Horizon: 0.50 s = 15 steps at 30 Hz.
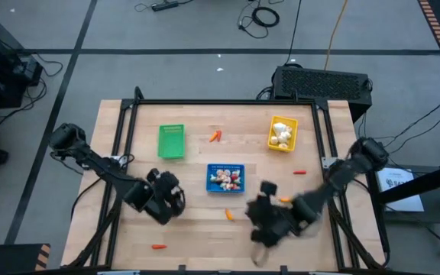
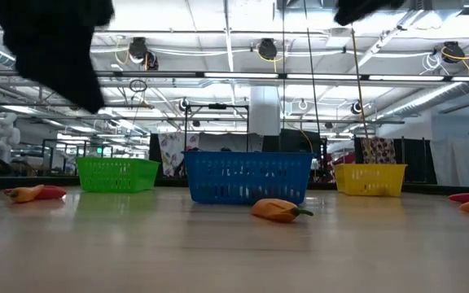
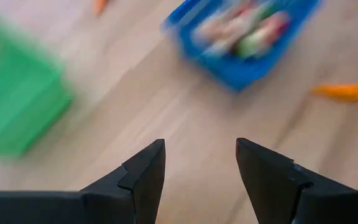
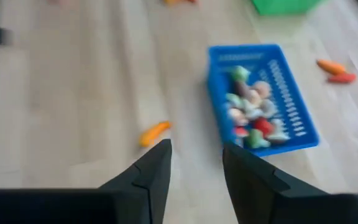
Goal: Sort produce into baskets
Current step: Put the yellow chili pepper into the green bin
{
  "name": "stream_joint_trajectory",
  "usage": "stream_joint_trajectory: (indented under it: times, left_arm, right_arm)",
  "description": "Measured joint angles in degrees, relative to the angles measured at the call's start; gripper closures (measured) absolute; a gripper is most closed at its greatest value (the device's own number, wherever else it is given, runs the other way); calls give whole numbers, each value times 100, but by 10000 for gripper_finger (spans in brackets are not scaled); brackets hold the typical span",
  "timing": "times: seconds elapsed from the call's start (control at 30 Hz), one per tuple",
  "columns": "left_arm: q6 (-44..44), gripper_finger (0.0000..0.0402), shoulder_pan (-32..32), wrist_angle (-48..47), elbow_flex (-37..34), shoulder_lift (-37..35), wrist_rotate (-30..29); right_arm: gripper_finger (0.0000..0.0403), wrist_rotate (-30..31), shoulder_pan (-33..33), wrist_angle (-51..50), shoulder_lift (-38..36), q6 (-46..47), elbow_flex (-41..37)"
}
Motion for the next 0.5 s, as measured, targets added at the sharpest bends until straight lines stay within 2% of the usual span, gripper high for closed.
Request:
stream_joint_trajectory:
  times: [0.13,0.2,0.33,0.5]
  left_arm:
    - [-841,199,641,-752,0,6,1452]
    - [-1145,199,879,-960,0,14,1978]
    - [-1691,199,1168,-1108,-2,50,2201]
    - [-2214,199,1317,-1057,-2,48,2522]
  right_arm:
    - [269,833,837,324,65,388,2]
    - [269,1321,1170,379,139,458,0]
    - [269,1869,1558,454,258,392,0]
    - [269,1737,1636,381,282,40,0]
